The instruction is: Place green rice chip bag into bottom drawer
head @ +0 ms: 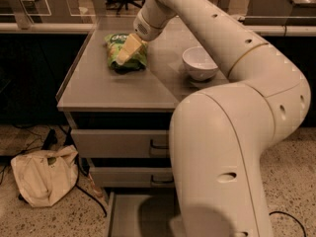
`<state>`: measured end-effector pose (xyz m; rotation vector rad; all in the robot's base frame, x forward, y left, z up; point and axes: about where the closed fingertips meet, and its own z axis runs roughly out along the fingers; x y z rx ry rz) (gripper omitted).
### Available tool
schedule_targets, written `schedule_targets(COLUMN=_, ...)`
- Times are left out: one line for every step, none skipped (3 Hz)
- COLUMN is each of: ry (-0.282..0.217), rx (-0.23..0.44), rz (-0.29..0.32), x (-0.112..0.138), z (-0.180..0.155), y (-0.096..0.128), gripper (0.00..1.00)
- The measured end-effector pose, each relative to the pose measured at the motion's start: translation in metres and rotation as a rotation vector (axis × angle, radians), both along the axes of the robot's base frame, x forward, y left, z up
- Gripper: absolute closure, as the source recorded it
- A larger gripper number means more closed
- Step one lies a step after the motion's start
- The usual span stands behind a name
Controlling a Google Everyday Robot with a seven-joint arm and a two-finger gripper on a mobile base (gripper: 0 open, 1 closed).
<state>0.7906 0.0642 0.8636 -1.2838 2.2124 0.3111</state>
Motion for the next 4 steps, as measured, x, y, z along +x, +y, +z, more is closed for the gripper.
schedule_targets(ry=0.000, rx=0.002, rz=-0.001, x=0.0007, z=-0.0019, y=0.0013, gripper=0.13)
schedule_targets(ry=0.000, rx=0.002, rz=-0.001, x=0.0007, z=-0.0019, y=0.0013, gripper=0.36)
schedule_targets(ry=0.000, rx=0.002, rz=-0.001, x=0.0007, z=-0.0019, y=0.0013, gripper=0.60)
schedule_targets(ry=0.000, rx=0.002, rz=-0.001, x=0.0007, z=-0.0020, y=0.0013, gripper=0.91)
